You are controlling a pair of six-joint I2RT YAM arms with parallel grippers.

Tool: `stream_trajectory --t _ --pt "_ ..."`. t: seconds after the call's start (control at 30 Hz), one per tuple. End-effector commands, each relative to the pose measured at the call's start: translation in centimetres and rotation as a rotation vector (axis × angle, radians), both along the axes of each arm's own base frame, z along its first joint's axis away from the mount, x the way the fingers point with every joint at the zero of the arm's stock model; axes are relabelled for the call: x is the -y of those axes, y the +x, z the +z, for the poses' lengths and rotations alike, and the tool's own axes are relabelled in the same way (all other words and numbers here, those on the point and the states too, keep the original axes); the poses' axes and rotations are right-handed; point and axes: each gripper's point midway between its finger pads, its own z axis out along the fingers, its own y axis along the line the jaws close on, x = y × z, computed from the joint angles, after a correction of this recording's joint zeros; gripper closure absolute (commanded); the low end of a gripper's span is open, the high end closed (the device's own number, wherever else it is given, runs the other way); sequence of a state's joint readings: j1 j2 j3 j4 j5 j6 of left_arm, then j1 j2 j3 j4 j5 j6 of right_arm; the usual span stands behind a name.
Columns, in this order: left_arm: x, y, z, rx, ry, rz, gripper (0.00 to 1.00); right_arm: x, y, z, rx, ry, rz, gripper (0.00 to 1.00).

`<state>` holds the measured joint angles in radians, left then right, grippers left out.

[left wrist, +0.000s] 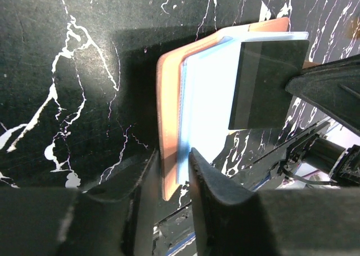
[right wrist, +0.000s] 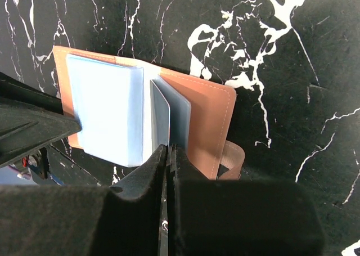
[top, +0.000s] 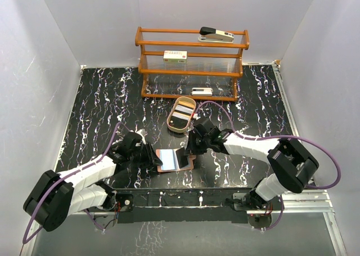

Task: Put the credit cards into the card holder
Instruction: Insert the credit card into the card holder.

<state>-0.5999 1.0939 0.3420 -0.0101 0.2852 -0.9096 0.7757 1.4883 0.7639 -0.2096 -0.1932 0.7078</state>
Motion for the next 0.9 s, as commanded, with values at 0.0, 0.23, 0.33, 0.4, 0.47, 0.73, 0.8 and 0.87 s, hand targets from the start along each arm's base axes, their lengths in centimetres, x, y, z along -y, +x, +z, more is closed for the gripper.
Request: stream_trajectory --t 0.0,0.23,0.33,0.4,0.47,0.73,0.8,0.87 --pt "-0.2 -0.1 0.2 0.019 0.012 -0.008 0.81 -0.1 0.8 -0.1 0.026 0.019 -0.017 1.00" --pt "-0.2 -0.4 -0.2 0.010 0.012 -0.023 1.00 -0.3 0.9 0.9 0.021 0.067 -0.023 1.00" --pt "-0.2 -0.5 -0.4 0.006 0.012 -0.024 1.00 -1.3 0.7 2.4 0.020 0.136 -0.012 1.00" --pt "-0.1 -0.5 -0.4 0.004 0.005 -0.026 1.00 -1.9 0.6 3.5 0.018 0.190 -0.006 1.00" --pt "0.1 -0.5 -0.3 0.005 -0.008 -0.029 1.00 -2.4 0.5 4.2 0.019 0.231 -0.004 1.00" --pt "0.3 -0.6 -0.5 -0.003 -0.018 -0.031 1.00 -2.6 0.5 3.8 0.001 0.250 -0.025 1.00" --pt "0.2 -0.7 -0.6 -0.007 -0.016 -0.031 1.00 -2.5 0.5 3.5 0.000 0.245 -0.034 1.00" --pt "0.2 -0.7 -0.7 -0.009 -0.015 -0.031 1.00 -2.3 0.6 3.1 0.001 0.234 -0.046 1.00"
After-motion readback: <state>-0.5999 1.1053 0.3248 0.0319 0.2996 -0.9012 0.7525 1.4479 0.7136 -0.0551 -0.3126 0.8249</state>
